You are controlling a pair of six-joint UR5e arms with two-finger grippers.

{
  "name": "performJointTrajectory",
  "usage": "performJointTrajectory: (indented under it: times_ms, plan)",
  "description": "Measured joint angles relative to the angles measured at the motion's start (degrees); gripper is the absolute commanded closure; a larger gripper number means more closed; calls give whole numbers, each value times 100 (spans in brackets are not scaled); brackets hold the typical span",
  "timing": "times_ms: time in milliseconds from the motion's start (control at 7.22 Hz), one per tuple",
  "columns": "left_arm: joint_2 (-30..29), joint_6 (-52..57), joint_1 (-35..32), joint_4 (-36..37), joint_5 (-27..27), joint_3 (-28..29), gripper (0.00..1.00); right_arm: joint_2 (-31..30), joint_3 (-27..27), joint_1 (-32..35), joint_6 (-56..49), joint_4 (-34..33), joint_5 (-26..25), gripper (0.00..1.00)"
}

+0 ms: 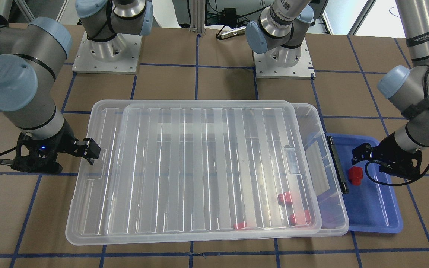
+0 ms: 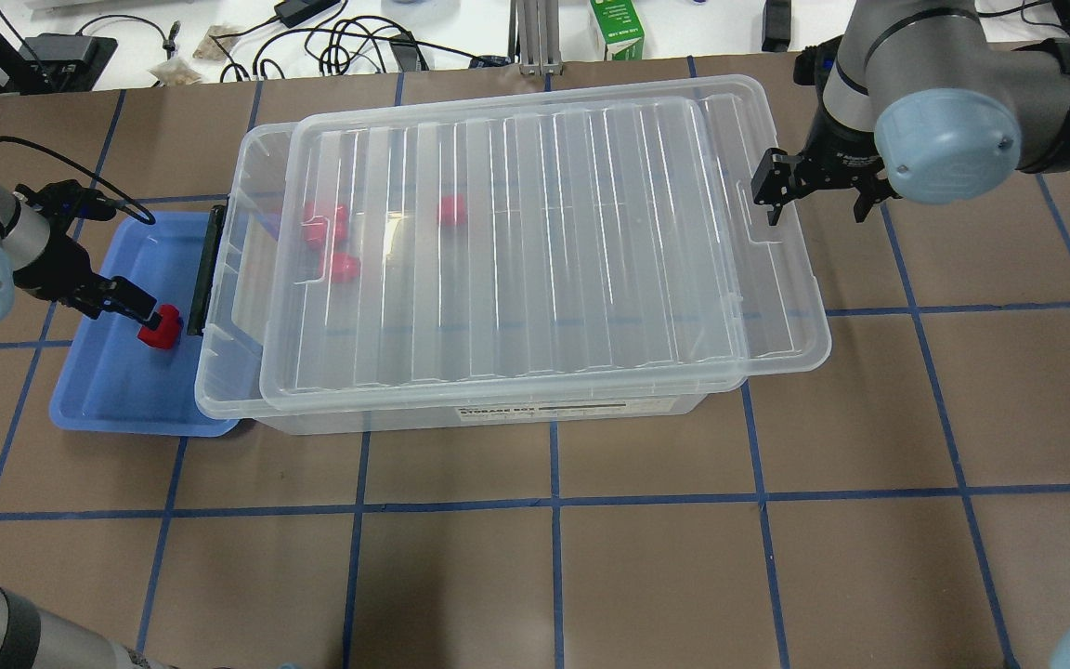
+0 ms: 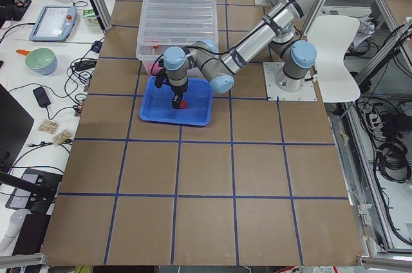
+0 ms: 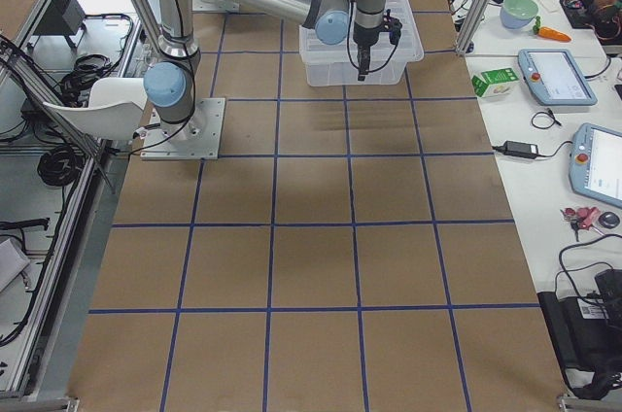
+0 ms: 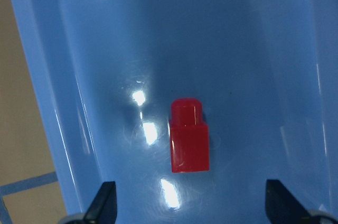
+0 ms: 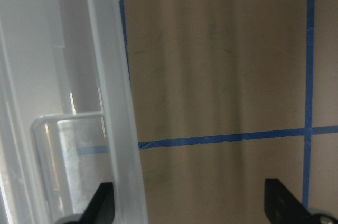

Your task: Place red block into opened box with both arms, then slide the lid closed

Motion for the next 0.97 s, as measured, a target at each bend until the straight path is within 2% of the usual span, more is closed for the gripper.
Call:
performJointTrajectory:
  times_ms: [138,554,692,831,969]
  plan:
    - [-102,-7,0,126,0,-57,3,-11,4,-133,-142,18,-1,0]
    - [-403,-43,-29,540,0,-114,34,-40,-6,-429,-524,34,2,0]
    - [-441,-53,-42,584,-2,-114,54,-45,-9,-506,-641,34,-22,0]
    - [-452,-56,-47,597,-6,-114,68,-48,-10,-578,-800,33,-69,0]
    - [-460,-57,-55,603,-10,-104,88,-50,-13,-664,-951,35,-102,0]
